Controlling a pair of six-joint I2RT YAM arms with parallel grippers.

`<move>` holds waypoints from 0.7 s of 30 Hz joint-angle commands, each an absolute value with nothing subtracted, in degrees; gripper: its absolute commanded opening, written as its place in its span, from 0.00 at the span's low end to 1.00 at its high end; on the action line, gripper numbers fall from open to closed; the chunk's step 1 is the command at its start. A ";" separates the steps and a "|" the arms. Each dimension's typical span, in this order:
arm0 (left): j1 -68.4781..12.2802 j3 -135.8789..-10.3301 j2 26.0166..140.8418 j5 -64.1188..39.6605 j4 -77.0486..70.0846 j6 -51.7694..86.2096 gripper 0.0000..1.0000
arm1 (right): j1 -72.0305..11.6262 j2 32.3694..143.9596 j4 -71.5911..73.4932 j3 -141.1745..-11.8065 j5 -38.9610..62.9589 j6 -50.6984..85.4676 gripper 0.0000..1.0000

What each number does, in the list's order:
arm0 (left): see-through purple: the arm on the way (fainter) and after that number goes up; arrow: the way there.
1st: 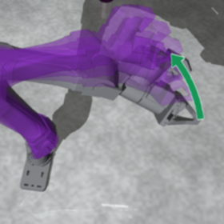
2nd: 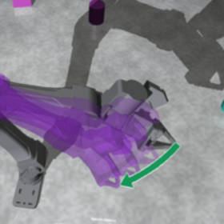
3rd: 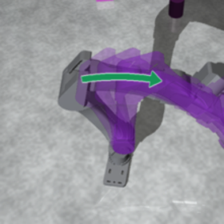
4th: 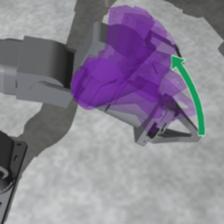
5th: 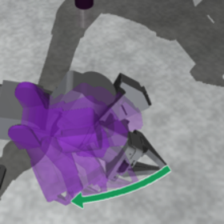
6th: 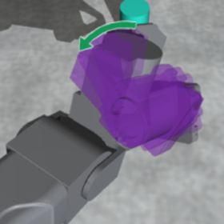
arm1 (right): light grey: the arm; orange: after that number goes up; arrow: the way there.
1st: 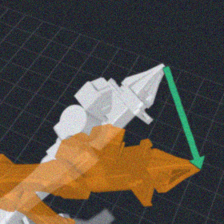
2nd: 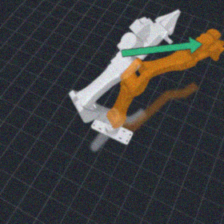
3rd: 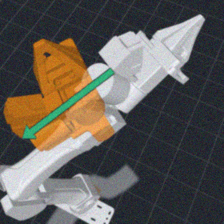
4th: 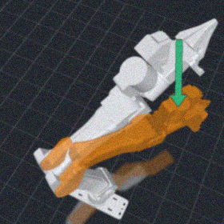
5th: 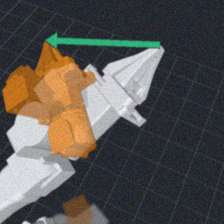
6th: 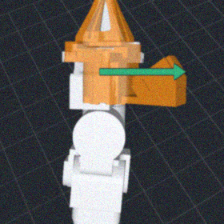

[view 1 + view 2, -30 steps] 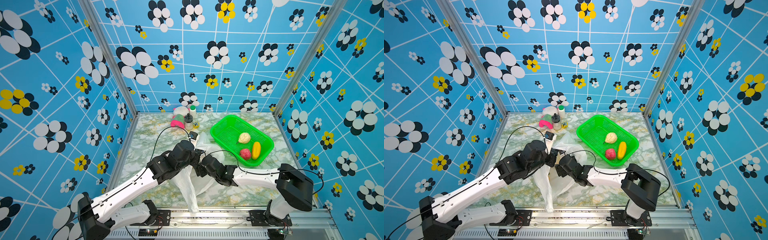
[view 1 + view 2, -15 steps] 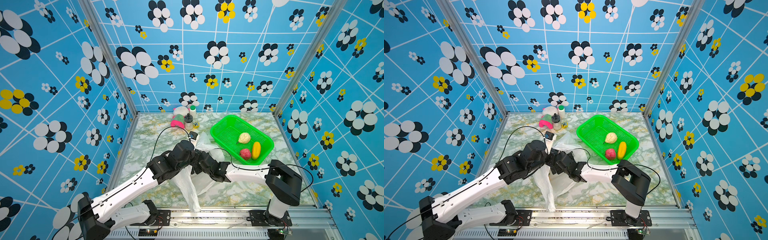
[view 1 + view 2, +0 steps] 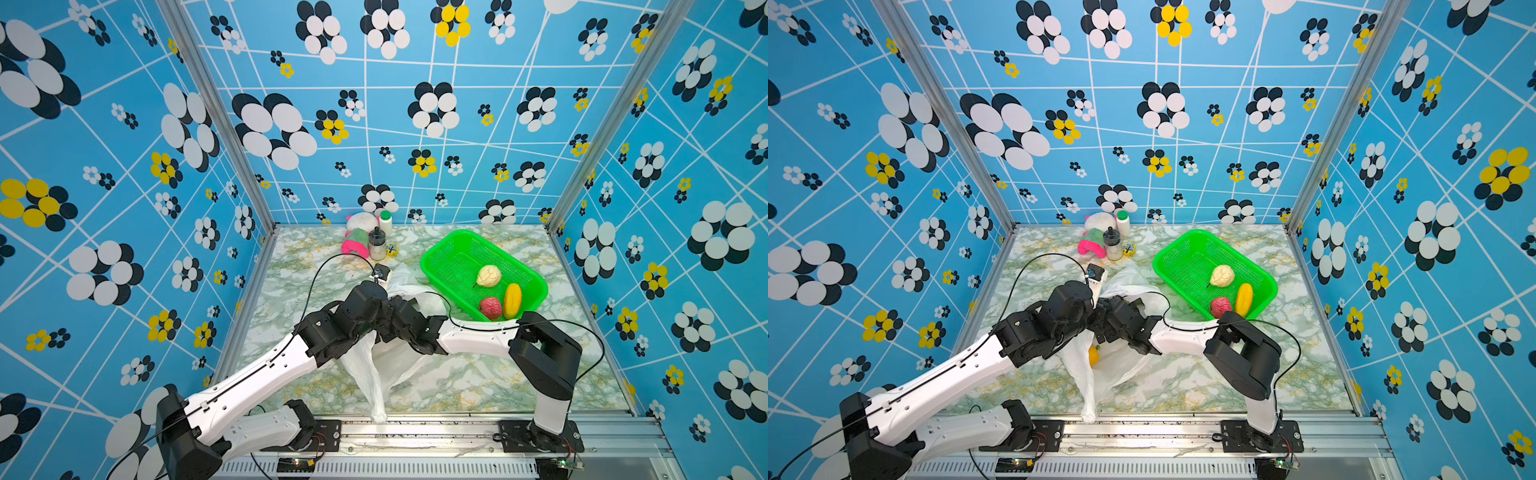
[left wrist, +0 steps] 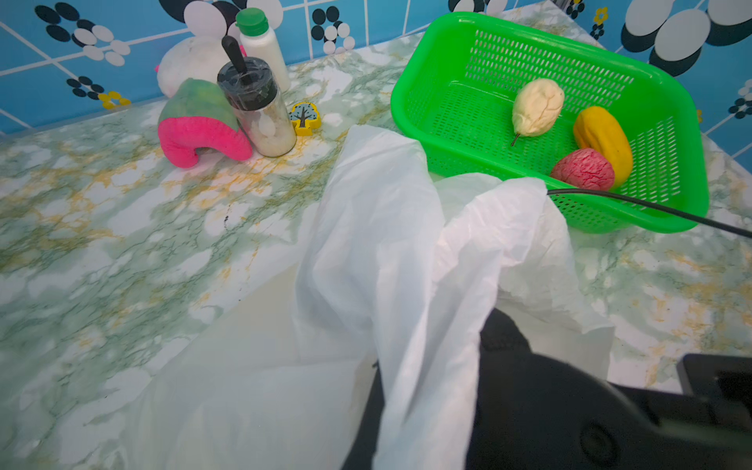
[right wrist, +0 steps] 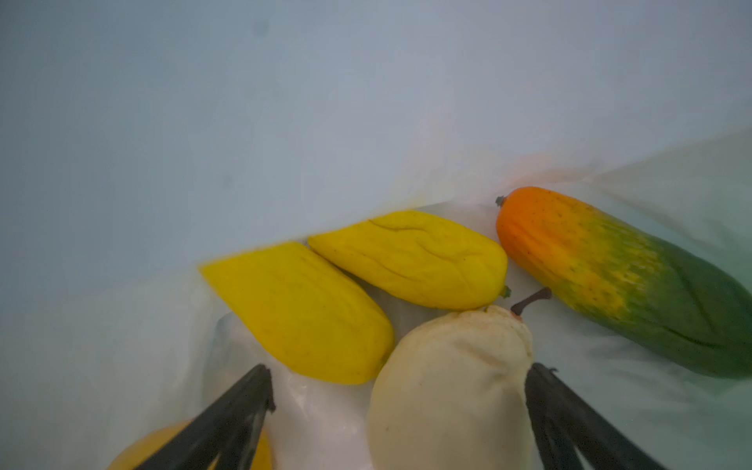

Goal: Untie the knot of the plastic bag and take out the fruit
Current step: Pick up the fruit from the plastic bag.

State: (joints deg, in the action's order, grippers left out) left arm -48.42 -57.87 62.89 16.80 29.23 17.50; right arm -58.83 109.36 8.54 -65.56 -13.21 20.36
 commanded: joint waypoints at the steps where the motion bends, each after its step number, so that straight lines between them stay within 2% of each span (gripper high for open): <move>1: -49.66 -58.96 62.71 12.63 26.28 17.23 0.00 | -58.25 113.85 6.45 -66.94 -13.29 20.26 0.99; 6: -49.18 -57.53 62.07 14.55 25.05 17.86 0.00 | -57.39 118.83 8.18 -68.41 -10.81 18.70 0.99; 11: -44.62 -58.29 62.26 13.02 27.58 21.31 0.00 | -57.44 118.32 6.14 -67.97 -9.81 19.57 0.93; 15: -39.48 -55.25 60.01 8.80 24.71 24.48 0.00 | -57.42 115.82 9.05 -64.04 -9.28 19.82 0.85; 19: -36.05 -53.79 58.05 4.99 23.82 26.17 0.00 | -57.69 113.99 9.05 -62.94 -8.13 20.05 0.70; 21: -35.93 -53.83 57.38 4.83 24.17 25.94 0.00 | -57.91 112.93 9.45 -62.30 -7.85 20.10 0.69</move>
State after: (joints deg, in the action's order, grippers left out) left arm -36.36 -54.37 58.94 7.84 25.26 24.51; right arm -57.36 114.83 11.11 -64.01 -9.82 19.11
